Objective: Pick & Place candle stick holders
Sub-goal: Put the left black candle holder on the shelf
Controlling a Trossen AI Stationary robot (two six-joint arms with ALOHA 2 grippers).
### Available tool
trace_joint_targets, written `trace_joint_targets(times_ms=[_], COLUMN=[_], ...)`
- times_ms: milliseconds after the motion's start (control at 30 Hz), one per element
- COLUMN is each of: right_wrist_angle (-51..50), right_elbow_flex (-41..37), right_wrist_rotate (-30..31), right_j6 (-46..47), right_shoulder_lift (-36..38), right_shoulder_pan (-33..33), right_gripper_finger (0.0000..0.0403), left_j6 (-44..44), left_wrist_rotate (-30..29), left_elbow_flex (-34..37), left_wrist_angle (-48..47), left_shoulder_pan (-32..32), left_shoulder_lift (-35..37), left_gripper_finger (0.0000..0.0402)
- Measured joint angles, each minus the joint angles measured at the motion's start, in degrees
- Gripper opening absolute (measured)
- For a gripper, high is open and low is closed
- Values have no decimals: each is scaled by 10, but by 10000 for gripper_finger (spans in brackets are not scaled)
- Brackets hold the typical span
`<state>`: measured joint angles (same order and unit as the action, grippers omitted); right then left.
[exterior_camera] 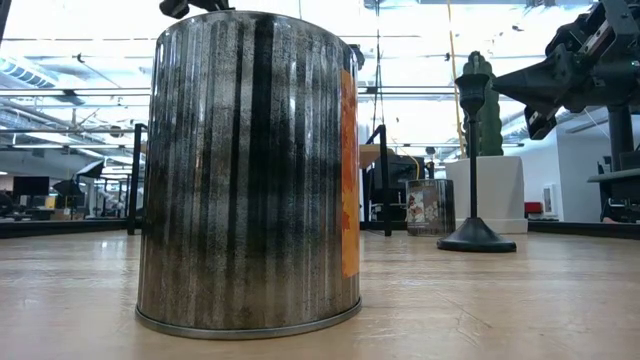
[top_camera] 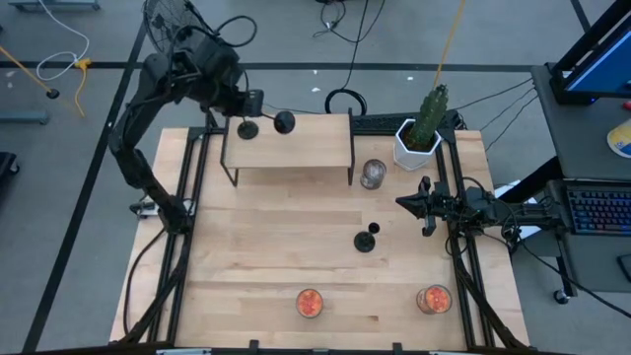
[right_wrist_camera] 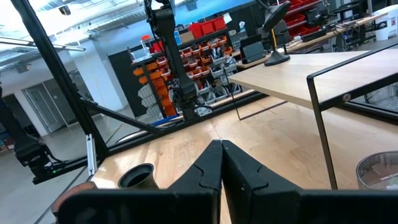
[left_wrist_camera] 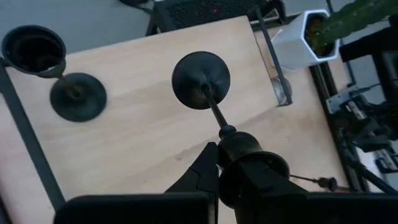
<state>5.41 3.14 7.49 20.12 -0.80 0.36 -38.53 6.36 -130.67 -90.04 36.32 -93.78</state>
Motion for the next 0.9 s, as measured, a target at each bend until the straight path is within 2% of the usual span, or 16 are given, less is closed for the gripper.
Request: trace_joint_targets(times_ms=[233,433,533,900], right_wrist_angle=[0,0,0,0], right_elbow_flex=[0,0,0,0], right_wrist_rotate=[0,1,2,2], right_j6=[0,0,0,0], right_shoulder_lift=[0,0,0,0], right_shoulder_pan=[0,0,0,0], right_gripper_finger=[0,0,0,0], left_j6=[0,1,1,-10], left_wrist_rotate=[13,44,50,7], left_elbow_flex=[5,75,93,91], left_wrist_angle=[1,-1,0,0], left_shoulder_pan=[-4,-34,-9,53], left_shoulder_lift=[0,-1,6,83], left_gripper_finger=[14,14,14,14])
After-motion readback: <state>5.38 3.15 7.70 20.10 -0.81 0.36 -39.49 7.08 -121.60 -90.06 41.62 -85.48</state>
